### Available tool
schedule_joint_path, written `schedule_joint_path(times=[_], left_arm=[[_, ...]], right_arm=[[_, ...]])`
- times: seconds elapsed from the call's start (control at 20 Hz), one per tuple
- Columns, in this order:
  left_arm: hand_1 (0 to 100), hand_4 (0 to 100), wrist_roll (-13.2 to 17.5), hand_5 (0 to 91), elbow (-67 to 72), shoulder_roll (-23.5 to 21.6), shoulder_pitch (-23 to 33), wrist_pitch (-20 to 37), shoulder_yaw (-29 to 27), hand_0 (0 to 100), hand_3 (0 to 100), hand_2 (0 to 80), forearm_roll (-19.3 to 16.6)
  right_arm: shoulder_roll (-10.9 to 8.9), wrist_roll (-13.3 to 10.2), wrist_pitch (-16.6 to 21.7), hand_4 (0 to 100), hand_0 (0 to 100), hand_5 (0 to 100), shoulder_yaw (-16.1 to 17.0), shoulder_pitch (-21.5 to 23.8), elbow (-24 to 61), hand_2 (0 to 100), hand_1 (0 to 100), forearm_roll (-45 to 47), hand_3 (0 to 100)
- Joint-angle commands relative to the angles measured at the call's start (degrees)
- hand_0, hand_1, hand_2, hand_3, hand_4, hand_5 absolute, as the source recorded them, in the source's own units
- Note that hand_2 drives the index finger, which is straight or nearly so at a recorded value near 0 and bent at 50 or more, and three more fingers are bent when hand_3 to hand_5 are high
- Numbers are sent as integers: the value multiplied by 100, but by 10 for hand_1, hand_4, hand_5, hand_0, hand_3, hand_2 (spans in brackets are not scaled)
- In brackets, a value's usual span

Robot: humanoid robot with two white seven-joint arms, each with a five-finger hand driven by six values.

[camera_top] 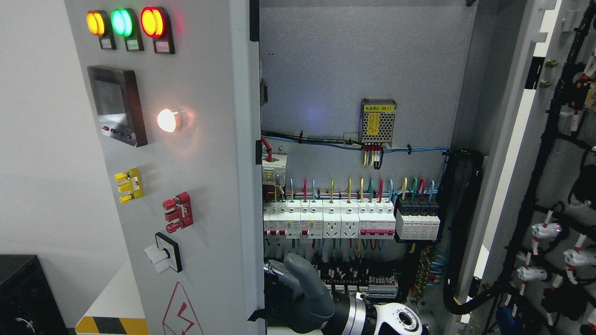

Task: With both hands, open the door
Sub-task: 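Pull the indicator-light door open toward the robot with the right hand, then withdraw the right hand downward out of the cabinet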

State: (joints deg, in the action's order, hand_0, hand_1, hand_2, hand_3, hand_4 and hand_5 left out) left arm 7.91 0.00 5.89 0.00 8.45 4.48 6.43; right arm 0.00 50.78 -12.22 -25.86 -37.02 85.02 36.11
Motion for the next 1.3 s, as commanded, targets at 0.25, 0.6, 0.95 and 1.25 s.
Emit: schedule_joint_path(times=[0.25, 0.6, 0.95, 1.25], left_arm=[[0, 0, 0, 0, -26, 0, 26, -1, 0, 0, 0, 0, -1], [0, 0, 0, 0, -26, 0, 26, -1, 0, 0, 0, 0, -1], [0, 0, 0, 0, -26, 0, 26, -1, 0, 0, 0, 0, -1], [0, 0, 0, 0, -26, 0, 26, -1, 0, 0, 0, 0, -1]], right_arm=[[-97, 64, 1, 0, 0, 0, -1140, 55, 270, 0, 0, 2, 0], [35, -279, 1, 0, 0, 0, -1535, 55, 261, 0, 0, -77, 0], [308, -666, 1, 0, 0, 0, -1958, 116, 261, 0, 0, -86, 0], [466, -823, 1, 0, 0, 0, -2159, 73, 226, 0, 0, -86, 0]])
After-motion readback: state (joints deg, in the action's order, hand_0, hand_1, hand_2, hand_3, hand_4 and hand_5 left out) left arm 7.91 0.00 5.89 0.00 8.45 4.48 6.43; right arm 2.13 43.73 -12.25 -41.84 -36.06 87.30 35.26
